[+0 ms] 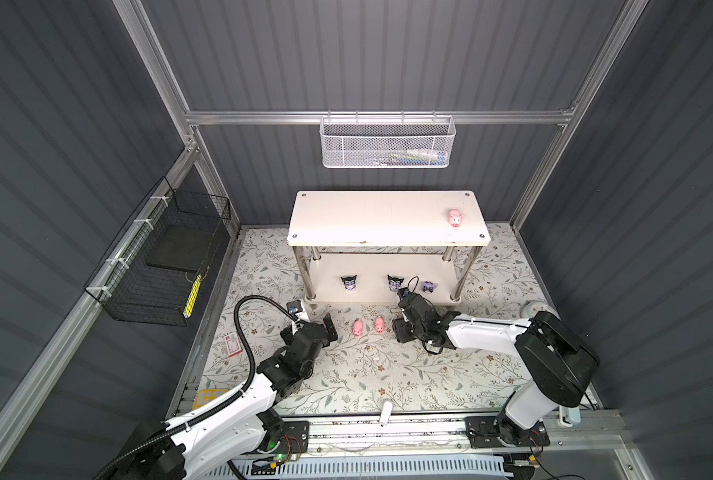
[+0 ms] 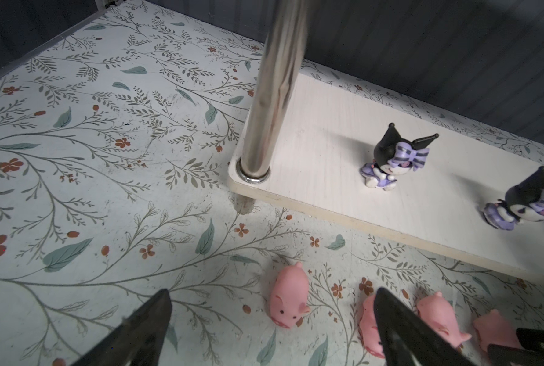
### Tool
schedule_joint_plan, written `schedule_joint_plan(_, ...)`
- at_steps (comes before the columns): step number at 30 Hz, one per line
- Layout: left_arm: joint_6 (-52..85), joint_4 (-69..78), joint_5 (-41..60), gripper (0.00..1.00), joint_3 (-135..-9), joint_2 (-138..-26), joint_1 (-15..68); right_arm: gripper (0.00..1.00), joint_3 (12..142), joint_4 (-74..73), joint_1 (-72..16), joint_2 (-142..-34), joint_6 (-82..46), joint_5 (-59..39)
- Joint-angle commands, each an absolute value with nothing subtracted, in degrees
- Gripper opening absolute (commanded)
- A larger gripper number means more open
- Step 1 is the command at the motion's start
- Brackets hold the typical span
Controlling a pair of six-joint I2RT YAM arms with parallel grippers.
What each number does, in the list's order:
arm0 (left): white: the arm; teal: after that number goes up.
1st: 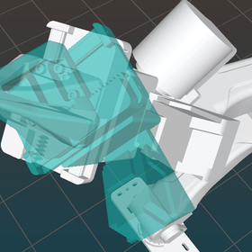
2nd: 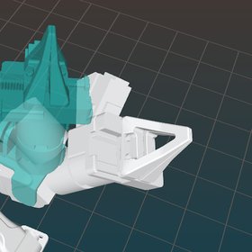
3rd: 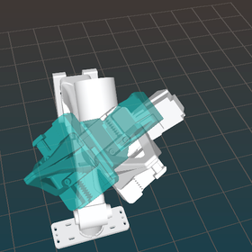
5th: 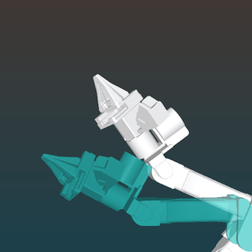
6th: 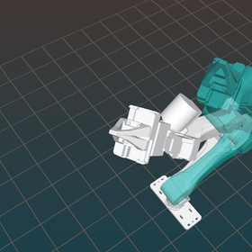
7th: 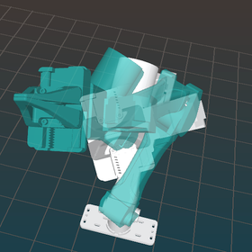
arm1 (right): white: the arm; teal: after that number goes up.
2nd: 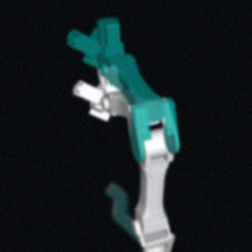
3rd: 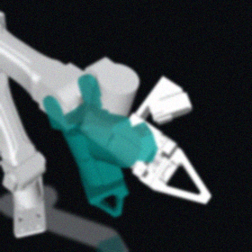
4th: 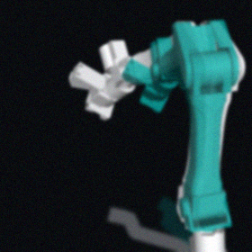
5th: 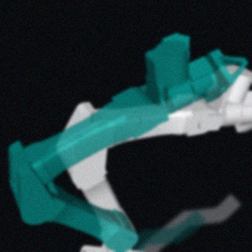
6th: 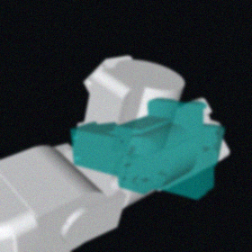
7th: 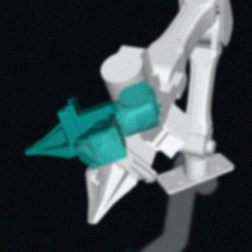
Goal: Place and organize the plastic toys onto the shelf
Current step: 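Lower and close the right gripper on the next pink pig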
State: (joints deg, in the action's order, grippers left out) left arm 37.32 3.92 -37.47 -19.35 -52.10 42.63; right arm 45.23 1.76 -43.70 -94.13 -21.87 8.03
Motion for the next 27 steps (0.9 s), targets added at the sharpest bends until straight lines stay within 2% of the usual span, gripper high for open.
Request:
schedule_joint_plan(1, 37.9, 4.3, -37.4, 0.99, -19.6, -52.0, 42.1, 0.60, 46.5, 1.4, -43.2, -94.9, -22.2, 7.0)
schedule_joint_plan(12, 38.2, 4.8, -37.1, 0.99, -19.3, -52.7, 41.9, 0.52, 46.7, 1.0, -43.0, -96.1, -22.3, 6.6)
schedule_joint_plan(27, 38.5, 5.2, -36.6, 0.99, -18.7, -52.6, 41.5, 0.33, 46.2, 2.6, -42.9, -95.3, -22.2, 7.1)
